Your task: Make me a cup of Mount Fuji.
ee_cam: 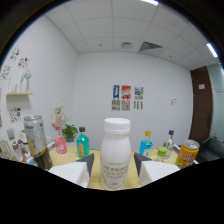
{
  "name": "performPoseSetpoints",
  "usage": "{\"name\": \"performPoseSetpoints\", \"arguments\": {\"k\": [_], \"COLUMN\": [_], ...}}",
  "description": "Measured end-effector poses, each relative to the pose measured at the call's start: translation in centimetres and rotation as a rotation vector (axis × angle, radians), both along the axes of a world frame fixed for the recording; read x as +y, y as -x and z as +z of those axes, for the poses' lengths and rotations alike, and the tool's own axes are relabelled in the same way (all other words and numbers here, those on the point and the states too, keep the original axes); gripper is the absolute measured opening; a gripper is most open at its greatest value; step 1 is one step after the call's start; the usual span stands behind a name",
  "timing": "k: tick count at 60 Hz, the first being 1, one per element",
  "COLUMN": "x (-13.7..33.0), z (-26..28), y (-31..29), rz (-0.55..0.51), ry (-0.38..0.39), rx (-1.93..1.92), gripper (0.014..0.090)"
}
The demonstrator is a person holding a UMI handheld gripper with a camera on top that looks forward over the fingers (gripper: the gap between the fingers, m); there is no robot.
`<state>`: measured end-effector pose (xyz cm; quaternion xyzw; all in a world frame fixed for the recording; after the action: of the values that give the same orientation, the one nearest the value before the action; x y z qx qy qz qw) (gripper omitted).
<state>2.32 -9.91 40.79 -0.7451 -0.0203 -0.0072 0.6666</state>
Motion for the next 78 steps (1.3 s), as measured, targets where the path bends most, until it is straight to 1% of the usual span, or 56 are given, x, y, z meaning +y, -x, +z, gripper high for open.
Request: {"name": "performPoseSetpoints", "arguments": {"k": [3,7,8,9,22,31,36,42,45,49,54,59,64,68,73,78], "x": [0.8,1.3,1.3,1.4,1.0,-1.2,-3.6,-6.4,-7.7,-8.9,-10.0,-10.9,-11.8,-12.1,-12.3,-12.3], "z": [-0.7,-1.4,-1.3,-1.1,-0.8,2.8,5.2,5.6,4.3,0.7,-5.6,-11.8,-17.5,-21.0,-24.9,-27.4], "y": [-0.1,-0.1,-0.1,0.0,0.3,0.4,0.4,-0.6,-1.4,-3.0,-4.9,-6.7,-8.1,-8.8,-9.9,-10.6], "rz": [0.002,0.006,0.011,0.019,0.047,0.079,0.113,0.128,0.121,0.095,0.072,0.028,0.008,-0.004,-0.024,-0.037], "ry": [0.016,0.032,0.026,0.016,0.034,-0.023,-0.064,-0.094,-0.087,-0.042,0.027,0.119,0.158,0.181,0.238,0.277], "rx": [0.008,0.018,0.020,0.025,0.068,0.058,0.095,0.105,0.101,0.104,0.140,0.126,0.118,0.107,0.082,0.054], "gripper": [0.0683,0.0568,0.0520,0.0514,0.0496,0.0498,0.0496,0.0495,0.0494,0.0493,0.0493,0.0493,0.0493,0.0494,0.0493,0.0494]}}
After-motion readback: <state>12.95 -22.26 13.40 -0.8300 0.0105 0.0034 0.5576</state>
